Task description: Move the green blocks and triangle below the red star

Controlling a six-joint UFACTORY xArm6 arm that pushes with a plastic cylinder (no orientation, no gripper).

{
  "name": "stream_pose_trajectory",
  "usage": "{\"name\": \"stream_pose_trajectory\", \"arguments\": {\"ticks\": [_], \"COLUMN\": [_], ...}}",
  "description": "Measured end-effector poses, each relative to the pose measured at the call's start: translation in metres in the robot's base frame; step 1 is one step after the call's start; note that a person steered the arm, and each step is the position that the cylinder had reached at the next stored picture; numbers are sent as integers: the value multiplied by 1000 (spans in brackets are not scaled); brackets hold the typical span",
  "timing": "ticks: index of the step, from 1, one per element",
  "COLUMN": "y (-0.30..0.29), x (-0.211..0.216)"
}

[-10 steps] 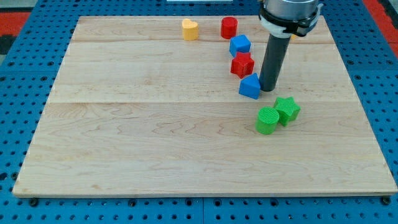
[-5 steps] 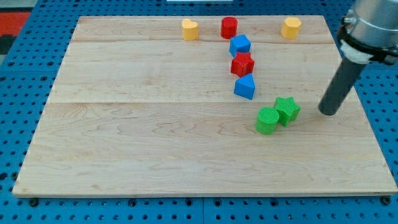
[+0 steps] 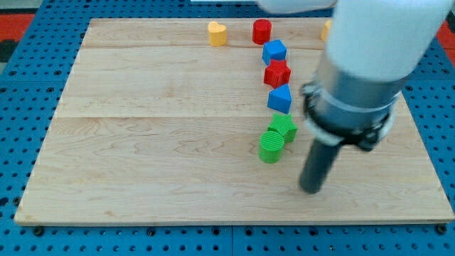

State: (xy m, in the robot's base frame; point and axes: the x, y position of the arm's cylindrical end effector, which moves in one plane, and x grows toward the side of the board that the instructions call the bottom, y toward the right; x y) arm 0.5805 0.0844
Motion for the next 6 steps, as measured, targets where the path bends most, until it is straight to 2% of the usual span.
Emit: {"name": "stream_pose_trajectory", "arguments": {"ticks": [1, 2, 3, 6], "y": [-97, -108, -64, -9], "x": [-13, -69, -90, -65]}}
